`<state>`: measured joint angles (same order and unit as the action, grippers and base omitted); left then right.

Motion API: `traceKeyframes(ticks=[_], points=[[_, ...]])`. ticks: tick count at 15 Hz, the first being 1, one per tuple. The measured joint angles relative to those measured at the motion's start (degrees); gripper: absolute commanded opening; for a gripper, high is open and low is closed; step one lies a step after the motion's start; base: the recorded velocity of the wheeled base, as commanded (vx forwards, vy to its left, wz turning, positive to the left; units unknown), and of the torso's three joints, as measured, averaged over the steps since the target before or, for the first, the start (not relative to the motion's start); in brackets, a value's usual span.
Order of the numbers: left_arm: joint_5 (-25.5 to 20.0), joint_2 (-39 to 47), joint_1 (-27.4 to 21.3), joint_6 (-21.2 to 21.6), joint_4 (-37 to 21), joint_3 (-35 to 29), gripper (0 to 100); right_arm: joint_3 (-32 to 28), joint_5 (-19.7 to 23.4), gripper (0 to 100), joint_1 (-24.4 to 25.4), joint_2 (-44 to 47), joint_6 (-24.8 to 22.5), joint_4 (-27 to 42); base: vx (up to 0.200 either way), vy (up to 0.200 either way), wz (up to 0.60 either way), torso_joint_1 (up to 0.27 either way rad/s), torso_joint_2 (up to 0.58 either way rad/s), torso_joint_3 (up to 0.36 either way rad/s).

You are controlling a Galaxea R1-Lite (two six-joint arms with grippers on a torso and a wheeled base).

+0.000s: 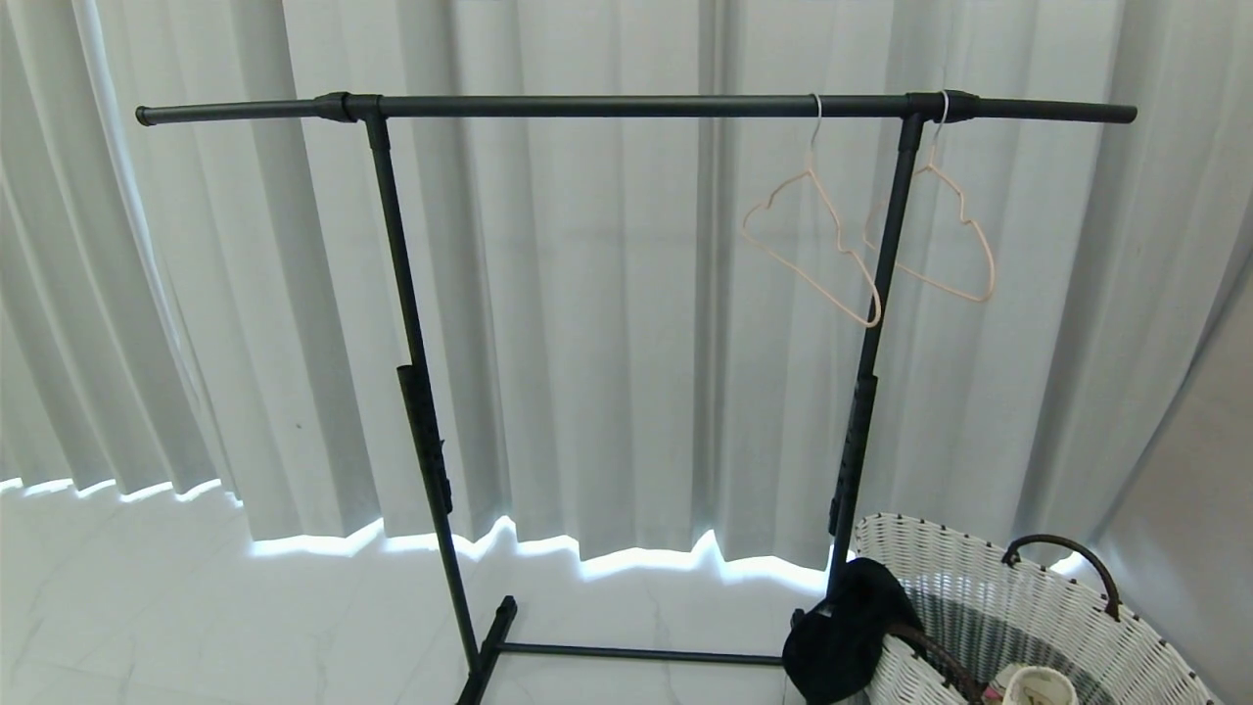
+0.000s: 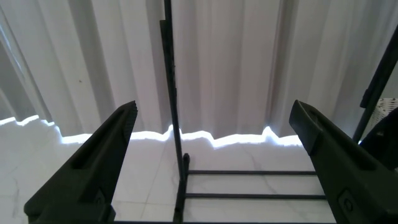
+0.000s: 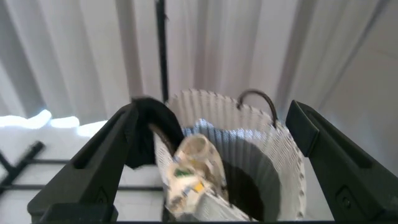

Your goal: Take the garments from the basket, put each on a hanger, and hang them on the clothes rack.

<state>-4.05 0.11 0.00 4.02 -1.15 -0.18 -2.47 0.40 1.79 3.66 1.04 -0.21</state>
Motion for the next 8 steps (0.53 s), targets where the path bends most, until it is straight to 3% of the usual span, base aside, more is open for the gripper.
traceKeyframes(ticks=[4, 8], points=[[0.00, 0.00, 0.00, 0.00, 0.02, 0.00, 100, -10.34, 1.16, 100, 3.38, 13.23, 1.87, 1.13, 0.000, 0.000, 0.00, 0.000, 0.00, 0.000], [0.00, 0.00, 0.00, 0.00, 0.00, 0.00, 100, -14.41, 0.83, 100, 2.50, 38.68, -3.46, 1.27, 0.000, 0.000, 0.00, 0.000, 0.00, 0.000]])
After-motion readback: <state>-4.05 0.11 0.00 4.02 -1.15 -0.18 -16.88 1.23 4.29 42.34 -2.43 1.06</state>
